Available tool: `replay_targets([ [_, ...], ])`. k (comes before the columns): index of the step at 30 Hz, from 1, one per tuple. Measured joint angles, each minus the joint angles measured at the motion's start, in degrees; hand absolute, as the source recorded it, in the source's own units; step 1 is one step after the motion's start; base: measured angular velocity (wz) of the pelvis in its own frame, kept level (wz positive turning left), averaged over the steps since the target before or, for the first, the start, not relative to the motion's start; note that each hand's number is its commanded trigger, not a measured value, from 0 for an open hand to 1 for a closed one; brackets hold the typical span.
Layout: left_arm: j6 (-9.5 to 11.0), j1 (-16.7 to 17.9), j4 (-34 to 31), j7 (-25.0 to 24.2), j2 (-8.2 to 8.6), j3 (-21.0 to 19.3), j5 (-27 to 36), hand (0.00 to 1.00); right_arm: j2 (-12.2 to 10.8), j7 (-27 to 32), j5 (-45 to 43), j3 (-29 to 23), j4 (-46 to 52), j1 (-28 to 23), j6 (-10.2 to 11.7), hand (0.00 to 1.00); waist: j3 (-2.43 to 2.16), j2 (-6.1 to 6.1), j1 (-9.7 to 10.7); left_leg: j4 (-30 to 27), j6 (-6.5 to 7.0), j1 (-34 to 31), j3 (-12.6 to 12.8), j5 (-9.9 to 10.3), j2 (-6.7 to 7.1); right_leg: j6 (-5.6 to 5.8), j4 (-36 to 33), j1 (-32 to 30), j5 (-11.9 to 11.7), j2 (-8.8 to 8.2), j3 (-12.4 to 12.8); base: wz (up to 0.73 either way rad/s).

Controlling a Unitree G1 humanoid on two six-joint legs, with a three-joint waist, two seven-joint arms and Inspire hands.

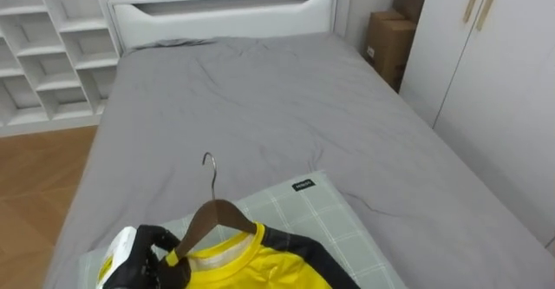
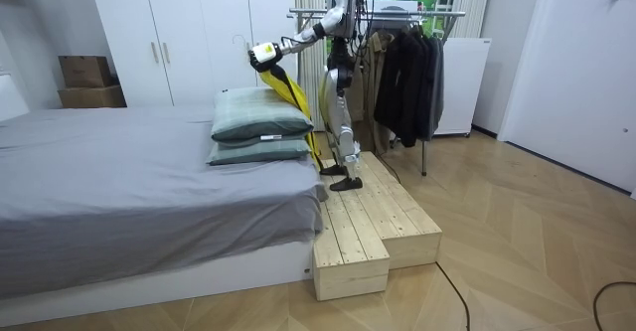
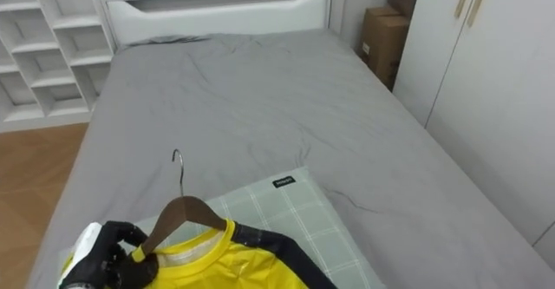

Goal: Hang clothes

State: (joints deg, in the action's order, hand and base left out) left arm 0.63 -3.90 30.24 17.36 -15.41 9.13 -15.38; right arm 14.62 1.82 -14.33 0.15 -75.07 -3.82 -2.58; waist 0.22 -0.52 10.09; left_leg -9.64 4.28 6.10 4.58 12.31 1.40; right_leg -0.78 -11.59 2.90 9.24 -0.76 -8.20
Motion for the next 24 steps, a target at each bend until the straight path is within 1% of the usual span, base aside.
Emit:
replay_targets([
  [1, 0.02, 0.00, -1.35, 0.04, -0.51, -0.03, 0.06, 1.00, 0.01, 0.97, -0.02, -1.48, 0.57, 0.01, 0.03, 0.00, 0.15, 0.29, -0.44, 0.08, 0.00, 0.32, 0.07, 0.00, -0.02, 0.00, -0.13, 0.14, 0.00, 0.03, 0.13, -0.06],
  [3, 0.26, -0.03, -2.71, 0.40, -1.30, -0.10, 0.03, 1.00, 0.27, 2.67, -0.10, -2.79, 2.02, 0.04, 0.24, 0.00, 0.11, 0.60, -0.74, 0.07, 0.00, 0.42, 0.10, 0.00, -0.05, 0.00, -0.18, 0.22, 0.00, 0.06, 0.15, -0.03],
  [6, 0.47, -0.03, -4.23, 1.13, -1.44, -1.02, -0.41, 1.00, 0.24, 5.86, -2.64, -5.93, 5.74, 0.12, 0.70, 0.00, 0.16, 1.19, -1.01, 0.07, 0.00, 0.40, 0.06, 0.00, -0.03, 0.01, -0.55, 0.06, 0.01, 0.01, 0.15, 0.00],
  [8, 0.54, -0.02, -4.44, 1.16, -1.43, -2.00, -0.53, 1.00, 0.23, 7.75, -5.25, -8.03, 9.70, 0.15, 0.88, 0.00, 0.19, 1.34, -1.00, 0.00, 0.01, 0.42, -0.06, 0.01, -0.03, 0.02, -0.97, -0.03, 0.02, 0.00, 0.13, 0.02],
  [10, 0.44, 0.02, -7.36, 1.21, -1.54, -3.17, -2.77, 1.00, 0.31, 10.42, -8.02, -10.79, 17.94, -0.27, 1.15, 0.00, 0.30, 1.57, -1.48, 0.08, 0.03, 0.28, -0.07, 0.03, 0.04, 0.09, -0.91, -0.19, 0.05, -0.04, 0.19, 0.00],
  [11, 0.44, 0.06, -8.43, 1.28, -1.63, -3.39, -3.26, 1.00, 0.33, 11.26, -8.64, -10.89, 20.03, -0.30, 1.30, 0.00, 0.34, 1.68, -1.57, 0.09, 0.03, 0.22, -0.01, 0.03, 0.04, 0.10, -0.89, -0.23, 0.06, -0.05, 0.20, 0.00],
  [12, 0.50, 0.14, -10.63, 1.71, -1.86, -3.41, -3.57, 1.00, 0.35, 13.18, -9.89, -10.91, 23.73, -0.28, 2.18, 0.00, 0.29, 1.97, -1.67, 0.03, 0.03, 0.11, -0.01, 0.03, 0.03, 0.11, -0.74, -0.22, 0.07, -0.03, 0.19, 0.00],
  [13, 0.65, 0.16, -12.08, 2.20, -1.86, -3.41, -4.04, 1.00, 0.36, 14.63, -11.51, -10.93, 26.67, -0.30, 2.81, 0.00, 0.10, 2.25, -2.22, -0.02, 0.03, 0.13, -0.01, 0.02, -0.01, 0.10, -0.66, -0.13, 0.06, 0.01, 0.19, 0.00],
  [15, 0.69, 0.16, -13.51, 2.26, -1.86, -3.42, -4.20, 1.00, 0.40, 15.86, -13.98, -10.89, 31.81, -0.27, 3.09, 0.00, -0.07, 2.40, -2.72, -0.26, 0.02, 0.26, 0.10, 0.02, -0.04, 0.09, -0.73, 0.04, 0.06, 0.00, 0.15, 0.00],
  [16, 0.94, 0.16, -13.69, 2.25, -1.89, -3.42, -4.19, 1.00, 0.57, 16.79, -15.66, -10.85, 34.70, -0.09, 3.92, 0.00, -0.25, 2.38, -2.76, -0.38, 0.02, 0.26, 0.00, 0.02, -0.03, 0.09, -0.76, 0.08, 0.06, -0.01, 0.16, 0.00],
  [17, 1.05, 0.16, -13.69, 2.24, -1.90, -3.42, -4.19, 1.00, 0.68, 17.11, -16.61, -10.81, 36.14, -0.10, 4.22, 0.00, -0.31, 2.38, -2.90, -0.37, 0.02, 0.30, 0.02, 0.02, -0.02, 0.09, -0.82, 0.08, 0.06, -0.02, 0.19, 0.00],
  [19, 1.09, 0.19, -13.73, 2.09, -1.91, -3.45, -4.17, 1.00, 1.08, 18.25, -22.11, -10.79, 42.66, -1.18, 4.63, 0.00, -0.36, 2.30, -3.72, -0.36, 0.02, 0.42, 0.02, 0.02, -0.02, 0.08, -0.96, 0.08, 0.05, -0.02, 0.20, 0.00],
  [21, 1.09, 0.21, -13.97, 1.89, -1.90, -3.71, -4.18, 1.00, 1.13, 18.76, -25.67, -10.77, 47.27, -2.02, 4.84, 0.00, -0.37, 2.30, -4.31, -0.27, 0.02, 0.43, 0.00, 0.02, -0.02, 0.08, -0.98, 0.07, 0.05, -0.02, 0.18, 0.00],
  [23, 1.09, 0.21, -14.47, 1.74, -1.91, -4.04, -4.16, 1.00, 1.31, 18.81, -27.84, -10.17, 51.10, -2.02, 5.07, 0.00, -0.37, 2.28, -4.51, -0.10, 0.02, 0.53, 0.01, 0.02, -0.02, 0.07, -1.04, 0.05, 0.04, -0.03, 0.19, 0.00],
  [24, 1.09, 0.23, -14.93, 1.63, -1.89, -3.99, -4.12, 1.00, 1.36, 18.92, -28.17, -9.52, 53.70, -2.00, 5.15, 0.00, -0.38, 2.28, -5.00, -0.10, 0.02, 0.63, 0.01, 0.02, -0.02, 0.03, -1.17, 0.06, 0.01, -0.03, 0.21, 0.00],
])
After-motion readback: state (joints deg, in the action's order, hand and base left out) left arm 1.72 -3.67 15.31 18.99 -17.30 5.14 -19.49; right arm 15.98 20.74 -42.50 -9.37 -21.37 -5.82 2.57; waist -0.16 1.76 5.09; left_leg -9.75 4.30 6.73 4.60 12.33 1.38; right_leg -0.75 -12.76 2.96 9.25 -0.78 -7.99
